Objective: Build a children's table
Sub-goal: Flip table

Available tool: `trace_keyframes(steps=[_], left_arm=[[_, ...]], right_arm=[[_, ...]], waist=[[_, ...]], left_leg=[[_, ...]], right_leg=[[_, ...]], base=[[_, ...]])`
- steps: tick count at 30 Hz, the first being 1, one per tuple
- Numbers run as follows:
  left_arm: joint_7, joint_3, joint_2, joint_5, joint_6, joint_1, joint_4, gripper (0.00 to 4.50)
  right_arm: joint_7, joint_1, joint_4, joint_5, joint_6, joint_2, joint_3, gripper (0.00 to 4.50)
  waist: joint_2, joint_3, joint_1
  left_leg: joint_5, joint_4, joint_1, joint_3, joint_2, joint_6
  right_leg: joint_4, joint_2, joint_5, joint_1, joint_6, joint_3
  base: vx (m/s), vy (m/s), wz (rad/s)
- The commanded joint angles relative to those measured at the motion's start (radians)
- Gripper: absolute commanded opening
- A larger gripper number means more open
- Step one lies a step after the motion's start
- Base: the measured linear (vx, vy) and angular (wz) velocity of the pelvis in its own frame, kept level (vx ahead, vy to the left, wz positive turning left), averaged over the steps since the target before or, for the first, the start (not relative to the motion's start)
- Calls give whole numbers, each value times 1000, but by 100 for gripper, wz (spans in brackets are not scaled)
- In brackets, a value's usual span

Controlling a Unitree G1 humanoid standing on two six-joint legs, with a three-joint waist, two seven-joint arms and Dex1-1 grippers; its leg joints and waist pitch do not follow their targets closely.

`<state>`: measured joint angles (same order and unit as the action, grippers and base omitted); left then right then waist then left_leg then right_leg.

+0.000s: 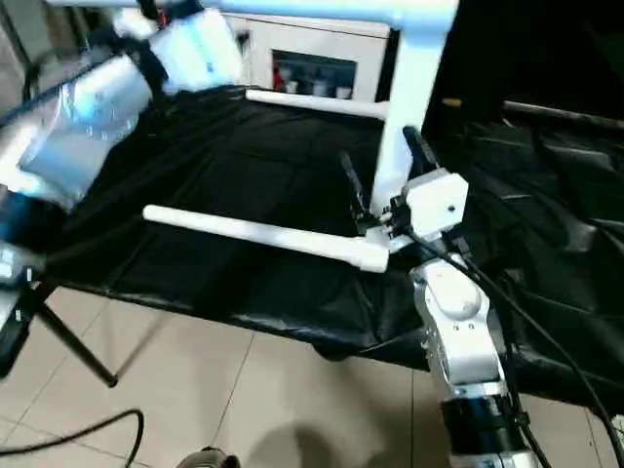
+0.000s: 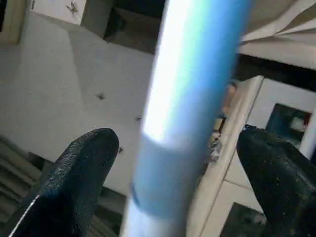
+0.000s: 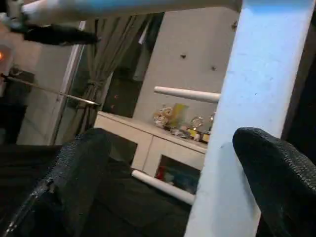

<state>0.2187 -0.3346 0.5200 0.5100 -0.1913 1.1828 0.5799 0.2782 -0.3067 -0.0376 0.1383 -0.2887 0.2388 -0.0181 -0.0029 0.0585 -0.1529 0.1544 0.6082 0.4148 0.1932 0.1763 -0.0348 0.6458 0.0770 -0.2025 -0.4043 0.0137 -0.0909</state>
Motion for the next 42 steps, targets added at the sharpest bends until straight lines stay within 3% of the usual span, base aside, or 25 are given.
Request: trace_keyframes(steps=[1,4,5,7,14,22,30,36,42], left_arm=[[-13,-12,-4,17,-8,31,48,450],[-17,-11,-3,22,-18,46,76,450],[-16,-4,-7,15,-23,57,96,450],[-11,1,-10,7,-24,61,103,431],[14,31,-33,-28,-20,91,183,387],[36,32,-32,-35,-26,103,205,308],[89,34,-46,-49,-22,119,235,256],[201,46,-60,-98,57,138,253,219],[285,125,-96,-196,210,143,262,206]], right_arm=[[26,8,37,20,-4,9,-4,443],[49,16,45,34,11,13,-11,443],[103,20,58,72,58,18,-37,443],[125,20,62,78,72,24,-51,448],[248,14,106,164,204,35,-113,450],[276,6,118,158,231,36,-130,450],[281,-4,138,159,253,27,-127,450],[293,-9,157,192,277,17,-121,450],[304,-11,158,222,303,9,-105,450]], waist=[[11,-77,-1],[10,-78,-3],[16,-78,-2],[19,-79,-3],[15,-78,-10],[16,-79,-23],[15,-76,-25],[20,-74,-30],[17,-73,-44]], left_leg=[[294,-72,-37,-44,60,-8],[281,-71,-37,-44,61,2],[284,-71,-37,-45,61,5],[283,-70,-36,-47,63,8],[288,-69,-36,-46,64,15],[295,-71,-38,-47,67,1],[315,-73,-39,-48,66,-6],[341,-76,-43,-51,69,-16],[320,-74,-40,-49,68,-6]], right_leg=[[-85,89,-134,45,143,61],[-84,90,-120,45,147,61],[-84,88,-114,46,153,60],[-82,90,-98,46,163,60],[-84,91,-99,47,174,59],[-85,96,-122,42,168,61],[-89,97,-155,41,158,61],[-93,100,-188,39,154,63],[-95,103,-217,41,153,64]], base=[[0,0,0],[0,0,0],[0,0,0],[0,0,0],[0,0,0],[0,0,0],[0,0,0],[0,0,0],[0,0,0]])
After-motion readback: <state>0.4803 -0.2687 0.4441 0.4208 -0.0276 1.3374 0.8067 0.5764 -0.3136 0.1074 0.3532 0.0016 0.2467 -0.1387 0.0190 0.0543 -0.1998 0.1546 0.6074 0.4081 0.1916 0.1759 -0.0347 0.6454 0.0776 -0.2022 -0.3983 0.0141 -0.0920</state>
